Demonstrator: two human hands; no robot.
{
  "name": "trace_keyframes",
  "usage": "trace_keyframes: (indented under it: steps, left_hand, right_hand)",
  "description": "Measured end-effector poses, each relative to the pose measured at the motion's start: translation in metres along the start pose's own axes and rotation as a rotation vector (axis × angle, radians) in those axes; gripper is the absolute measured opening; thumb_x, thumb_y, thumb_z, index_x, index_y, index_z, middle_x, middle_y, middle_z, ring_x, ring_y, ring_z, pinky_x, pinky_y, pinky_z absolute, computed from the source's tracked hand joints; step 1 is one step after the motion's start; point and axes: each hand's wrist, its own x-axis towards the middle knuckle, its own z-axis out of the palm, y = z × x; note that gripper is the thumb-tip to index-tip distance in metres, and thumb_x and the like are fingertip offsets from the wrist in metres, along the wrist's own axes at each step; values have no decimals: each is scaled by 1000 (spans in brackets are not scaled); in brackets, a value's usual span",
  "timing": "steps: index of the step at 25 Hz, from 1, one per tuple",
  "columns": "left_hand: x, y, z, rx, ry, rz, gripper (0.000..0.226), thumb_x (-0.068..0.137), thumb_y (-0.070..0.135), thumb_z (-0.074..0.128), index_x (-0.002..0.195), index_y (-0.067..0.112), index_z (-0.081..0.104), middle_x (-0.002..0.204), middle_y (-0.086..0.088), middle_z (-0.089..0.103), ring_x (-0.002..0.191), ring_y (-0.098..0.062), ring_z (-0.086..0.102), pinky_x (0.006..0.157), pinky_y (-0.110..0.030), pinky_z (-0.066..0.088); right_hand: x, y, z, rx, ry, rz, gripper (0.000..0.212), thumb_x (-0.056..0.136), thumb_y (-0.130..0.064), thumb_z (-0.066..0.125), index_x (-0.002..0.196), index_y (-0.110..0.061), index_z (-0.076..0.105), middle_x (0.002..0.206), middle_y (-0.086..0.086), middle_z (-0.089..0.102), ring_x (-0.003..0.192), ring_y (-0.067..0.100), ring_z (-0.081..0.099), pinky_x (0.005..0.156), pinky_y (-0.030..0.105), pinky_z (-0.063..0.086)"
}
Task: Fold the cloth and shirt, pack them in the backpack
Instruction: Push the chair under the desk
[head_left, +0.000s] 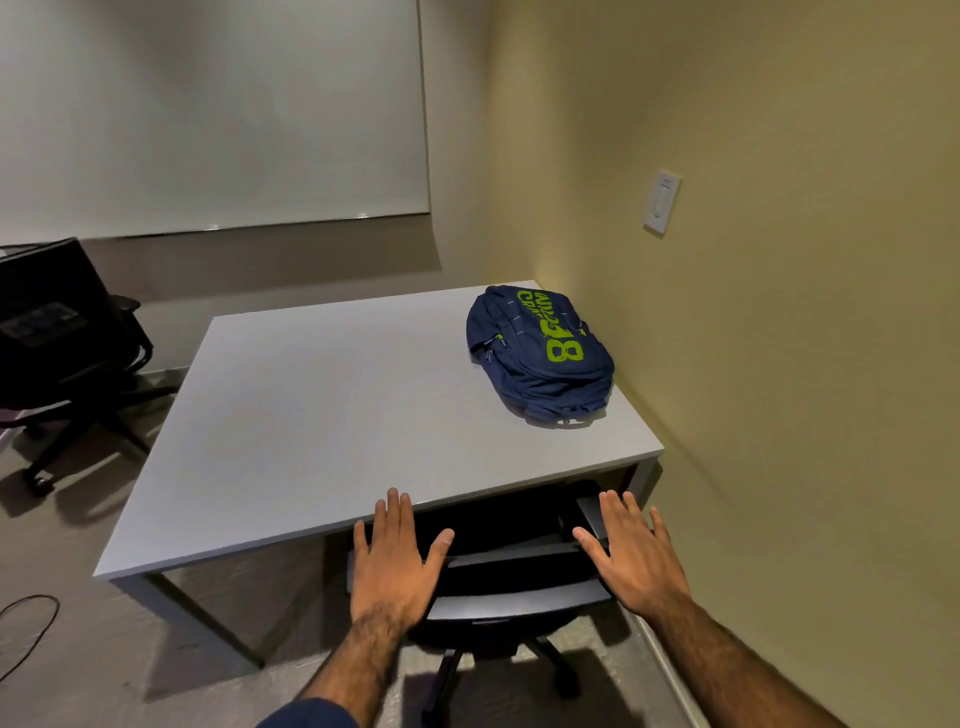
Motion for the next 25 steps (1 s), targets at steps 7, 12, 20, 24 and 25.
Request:
trace_keyframes:
  steps: [7,12,20,24,25]
  left_hand:
    - [19,-7,-8,18,-15,-2,91,92,75,-3,158,15,-20,163,-2,-29,149,-13,-24,122,-43,-18]
    - [36,-9,-12,23,-28,-10,93,91,77,-5,158,16,-19,162,-1,-29,154,-16,-21,122,-43,-19]
    - [50,-3,-5,44,-19,-53,96,85,79,-15,158,16,-20,165,-1,-29,152,-17,-25,123,-44,-19]
    - [58,2,0,57,-15,-72,95,87,80,-14,157,16,-22,165,0,-29,152,-16,-26,125,-45,-16]
    - [59,4,0,70,-15,-76,97,85,80,-17,157,16,-22,164,0,-30,152,-15,-26,125,-44,-16]
  right_hand:
    - [19,-12,-2,-8,6,3,104,81,-82,-10,162,-21,10,169,-7,9,155,11,-2,126,45,-1]
    - [37,-16,-3,-17,21,-11,112,75,-85,-19,162,-21,11,169,-6,11,155,11,-1,126,45,-2]
    - [62,-11,-8,-13,26,-51,108,79,-81,-16,162,-18,14,169,-3,15,156,14,1,126,46,0]
    - [75,-2,-11,-17,32,-80,110,78,-82,-18,162,-16,12,169,-2,14,156,15,2,126,47,1]
    - [77,0,-11,-13,29,-87,111,78,-82,-19,162,-16,11,169,-1,13,156,15,2,126,46,0]
